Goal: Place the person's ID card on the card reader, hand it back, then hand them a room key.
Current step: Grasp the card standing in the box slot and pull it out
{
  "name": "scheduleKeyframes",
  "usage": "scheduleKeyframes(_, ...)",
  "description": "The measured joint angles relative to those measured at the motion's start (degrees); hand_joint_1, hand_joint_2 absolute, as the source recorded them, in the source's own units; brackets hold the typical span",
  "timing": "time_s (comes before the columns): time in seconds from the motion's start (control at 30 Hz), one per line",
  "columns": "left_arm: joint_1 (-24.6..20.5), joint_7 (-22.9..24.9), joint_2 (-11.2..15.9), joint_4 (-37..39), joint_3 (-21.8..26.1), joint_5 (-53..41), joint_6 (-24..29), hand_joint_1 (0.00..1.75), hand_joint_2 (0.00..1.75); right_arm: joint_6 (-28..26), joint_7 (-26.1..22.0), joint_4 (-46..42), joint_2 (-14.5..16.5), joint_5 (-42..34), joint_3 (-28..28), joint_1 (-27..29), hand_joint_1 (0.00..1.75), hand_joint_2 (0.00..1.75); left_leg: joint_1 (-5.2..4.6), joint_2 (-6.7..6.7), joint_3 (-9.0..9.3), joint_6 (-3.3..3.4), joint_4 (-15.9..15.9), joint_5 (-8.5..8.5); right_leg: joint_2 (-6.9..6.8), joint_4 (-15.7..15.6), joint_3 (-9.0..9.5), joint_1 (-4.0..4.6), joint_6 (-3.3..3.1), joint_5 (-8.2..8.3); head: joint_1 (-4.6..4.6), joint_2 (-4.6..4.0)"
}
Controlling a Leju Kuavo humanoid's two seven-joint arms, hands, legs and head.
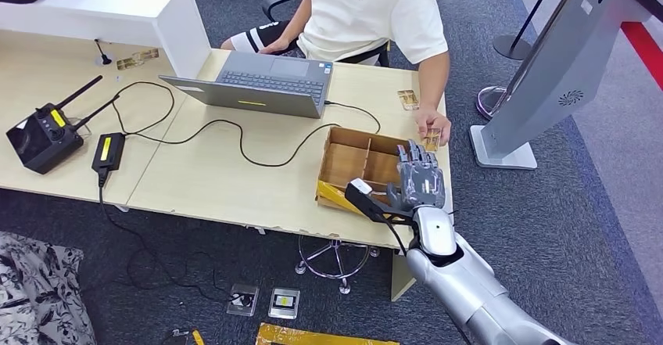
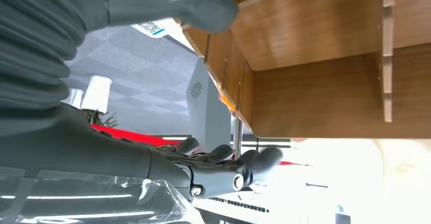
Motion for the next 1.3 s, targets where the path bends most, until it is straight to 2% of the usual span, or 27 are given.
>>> scheduleKeyframes(0.43,0.03,-0.01,0.00,0.04,0.02,-0.56,0.00,0.00,1.75,-1.27,3.10,-5.89,-2.08,2.83,-1.12,1.54,0.00,1.75,0.00,-0.01,-0.06,0.00,0.00,-0.01,0.00,0.00,-0.06,0.00,0.01,0.01,0.01,0.00)
scheduleKeyframes(0.8,0.50,-0.82,0.00,0.14,0.26,-1.07,0.00,0.00,1.75,-6.02,6.46,-17.57,-6.08,7.29,-5.12,4.53,0.00,1.75,-0.01,-0.01,-0.07,0.00,0.00,-0.01,-0.01,0.00,-0.06,0.00,0.01,0.01,0.02,0.00)
scheduleKeyframes(1.13,1.05,-1.07,0.00,0.20,0.38,-1.20,0.00,0.00,1.75,-1.33,4.71,-28.98,-7.27,8.83,-6.05,8.56,0.00,1.75,0.00,-0.01,-0.07,-0.01,0.00,-0.03,-0.01,0.00,-0.07,0.00,0.00,0.00,0.01,0.00)
scheduleKeyframes(1.3,1.16,-1.09,0.00,0.20,1.08,-1.36,0.00,0.00,1.75,3.94,0.17,-31.59,-7.14,4.78,-5.77,9.44,0.00,1.75,0.00,-0.02,-0.09,-0.01,0.00,-0.03,-0.02,0.00,-0.04,0.00,0.00,0.00,0.02,0.00)
